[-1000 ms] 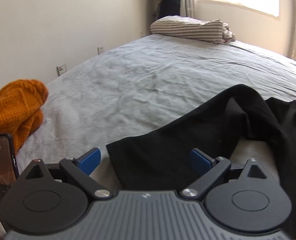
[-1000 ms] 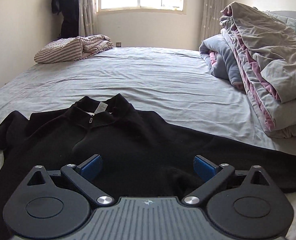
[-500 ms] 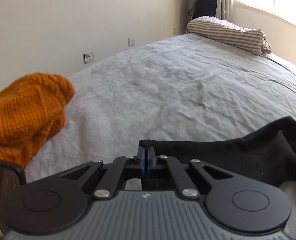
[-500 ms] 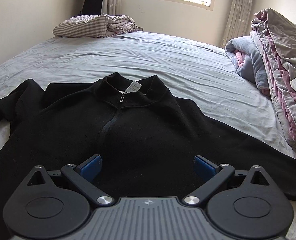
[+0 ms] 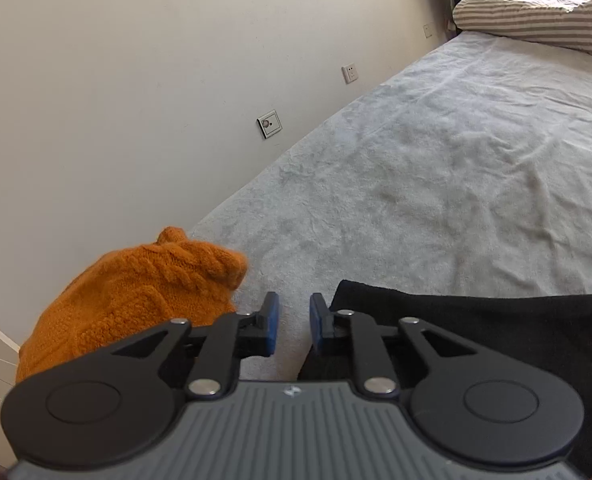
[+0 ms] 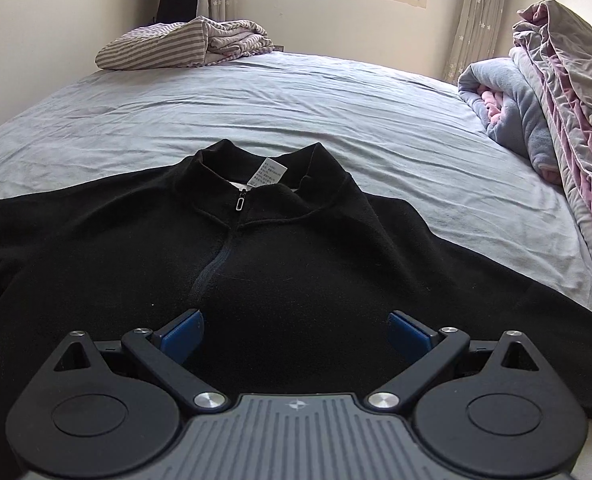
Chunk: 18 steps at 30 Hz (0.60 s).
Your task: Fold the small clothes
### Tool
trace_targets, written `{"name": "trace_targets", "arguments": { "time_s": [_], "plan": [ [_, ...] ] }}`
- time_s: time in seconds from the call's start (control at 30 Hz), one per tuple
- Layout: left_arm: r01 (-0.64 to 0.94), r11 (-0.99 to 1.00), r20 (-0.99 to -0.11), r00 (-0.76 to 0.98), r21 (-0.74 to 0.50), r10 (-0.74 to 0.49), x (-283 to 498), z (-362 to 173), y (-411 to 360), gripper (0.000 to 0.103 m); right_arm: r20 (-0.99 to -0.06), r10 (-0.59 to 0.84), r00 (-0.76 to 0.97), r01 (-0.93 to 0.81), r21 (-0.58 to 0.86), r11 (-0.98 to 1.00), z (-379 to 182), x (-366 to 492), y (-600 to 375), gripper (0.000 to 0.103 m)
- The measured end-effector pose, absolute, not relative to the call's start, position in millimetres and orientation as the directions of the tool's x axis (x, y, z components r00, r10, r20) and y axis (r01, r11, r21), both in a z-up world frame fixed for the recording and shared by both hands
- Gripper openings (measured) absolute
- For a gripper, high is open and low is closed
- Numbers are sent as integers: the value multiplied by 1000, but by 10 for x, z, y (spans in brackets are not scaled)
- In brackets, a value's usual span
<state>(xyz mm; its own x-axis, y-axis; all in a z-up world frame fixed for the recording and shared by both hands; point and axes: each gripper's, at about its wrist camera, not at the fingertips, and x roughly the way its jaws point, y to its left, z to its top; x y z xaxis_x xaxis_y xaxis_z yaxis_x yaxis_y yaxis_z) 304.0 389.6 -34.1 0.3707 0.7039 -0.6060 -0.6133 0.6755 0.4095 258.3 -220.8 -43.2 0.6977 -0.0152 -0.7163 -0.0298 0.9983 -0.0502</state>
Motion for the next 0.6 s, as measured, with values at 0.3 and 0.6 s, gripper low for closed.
{"name": "trace_targets", "arguments": {
  "time_s": [0.3,0.6],
  "plan": [
    [-408,873,-617,624,267,480,3057,-339,2957,84,-710,-18,704,-28,-53,998,-492,2651,-2248,98],
    [-45,982,-610,778,181,148,3352,-308,1728,90,-681,-33,732,-7,-56,998,-419,2727,-2601,97]
  ]
}}
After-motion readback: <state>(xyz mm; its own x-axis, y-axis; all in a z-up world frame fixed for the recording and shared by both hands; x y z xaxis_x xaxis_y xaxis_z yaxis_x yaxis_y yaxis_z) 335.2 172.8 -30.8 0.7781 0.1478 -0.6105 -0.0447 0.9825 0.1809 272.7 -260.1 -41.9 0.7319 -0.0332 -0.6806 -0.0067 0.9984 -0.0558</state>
